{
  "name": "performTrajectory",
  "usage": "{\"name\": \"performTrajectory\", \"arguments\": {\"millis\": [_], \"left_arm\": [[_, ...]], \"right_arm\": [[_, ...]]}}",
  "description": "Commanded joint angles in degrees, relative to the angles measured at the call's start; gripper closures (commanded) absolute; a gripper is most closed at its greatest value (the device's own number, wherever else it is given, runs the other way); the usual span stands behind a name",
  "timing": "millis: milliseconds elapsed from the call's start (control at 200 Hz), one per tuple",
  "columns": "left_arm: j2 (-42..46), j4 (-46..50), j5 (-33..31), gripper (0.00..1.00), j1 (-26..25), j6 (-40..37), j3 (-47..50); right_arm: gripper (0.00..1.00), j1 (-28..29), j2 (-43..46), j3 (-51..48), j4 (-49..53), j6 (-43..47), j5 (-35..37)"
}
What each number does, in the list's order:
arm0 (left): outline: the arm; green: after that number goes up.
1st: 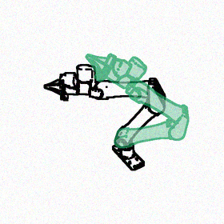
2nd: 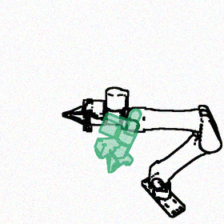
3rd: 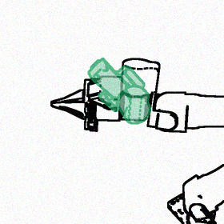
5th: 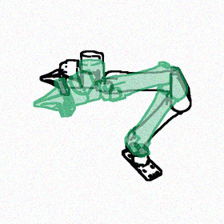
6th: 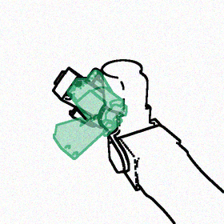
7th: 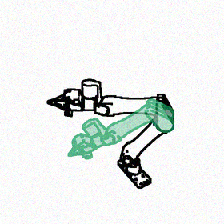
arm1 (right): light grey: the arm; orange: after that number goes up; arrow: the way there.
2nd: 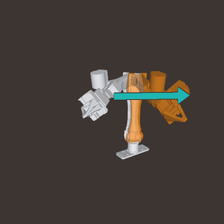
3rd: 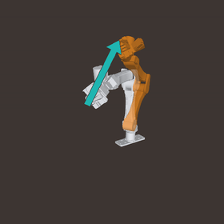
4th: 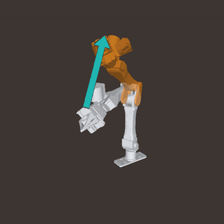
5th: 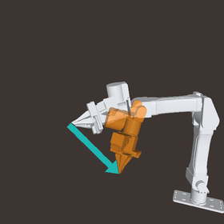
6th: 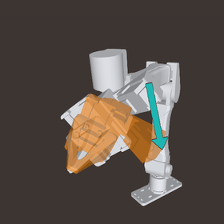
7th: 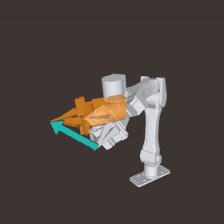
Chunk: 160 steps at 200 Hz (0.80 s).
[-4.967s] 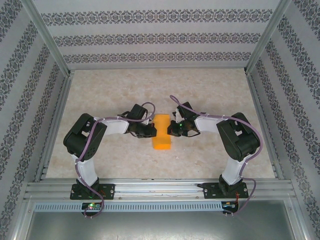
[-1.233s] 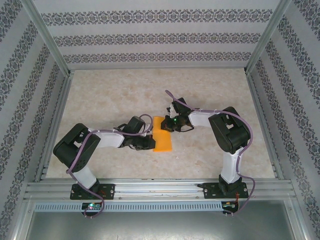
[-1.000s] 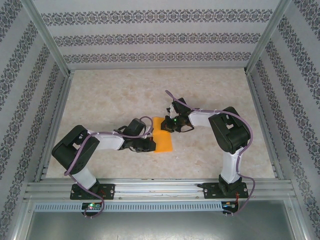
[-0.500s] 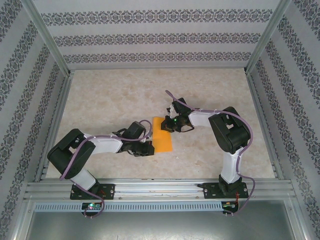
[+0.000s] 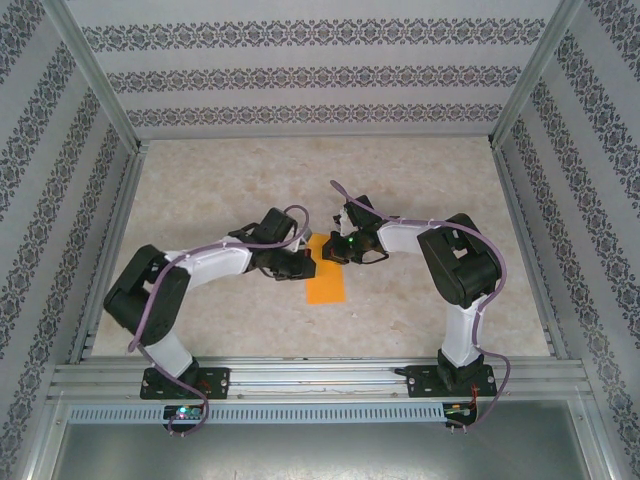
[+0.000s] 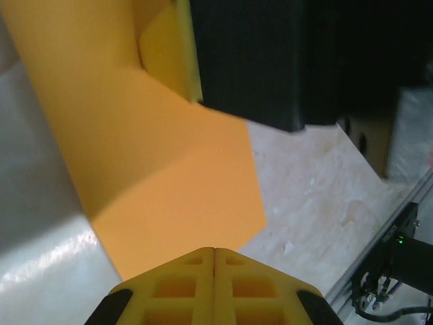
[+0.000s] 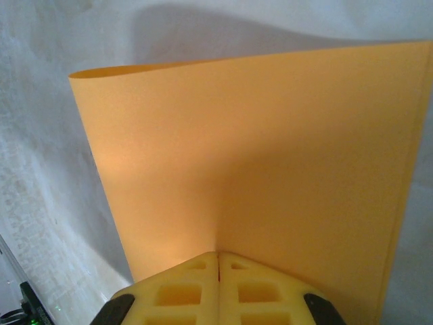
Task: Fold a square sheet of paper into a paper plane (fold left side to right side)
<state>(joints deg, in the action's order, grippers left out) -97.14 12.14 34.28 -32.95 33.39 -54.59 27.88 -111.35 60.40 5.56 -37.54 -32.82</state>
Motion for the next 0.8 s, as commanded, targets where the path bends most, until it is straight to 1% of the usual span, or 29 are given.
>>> {"name": "performTrajectory", "arguments": {"millis": [0, 240, 510, 679, 794], "left_arm": [[-4.3, 2.62, 0.53, 1.0, 1.38, -3.59, -1.99], [-9.65, -0.13, 2.72, 1.0, 1.57, -2.85, -6.57], [-12.73, -1.4, 2.11, 1.0, 1.57, -1.56, -4.89], [-12.93, -1.24, 0.37, 1.0, 1.57, -1.33, -3.21], [-12.91, -2.02, 0.51, 1.0, 1.48, -0.63, -2.25]], "right_arm": [[1.0, -0.33, -0.71, -1.01, 4.39, 0.89, 6.54], [1.0, 0.33, -0.89, -0.67, 4.59, 0.89, 6.45], [1.0, 0.37, 0.32, -0.04, 4.52, 0.89, 6.09], [1.0, 0.54, 1.85, 1.17, 4.33, 0.41, 5.36], [0.92, 0.53, 4.41, 1.96, 4.2, 0.1, 5.22]]}}
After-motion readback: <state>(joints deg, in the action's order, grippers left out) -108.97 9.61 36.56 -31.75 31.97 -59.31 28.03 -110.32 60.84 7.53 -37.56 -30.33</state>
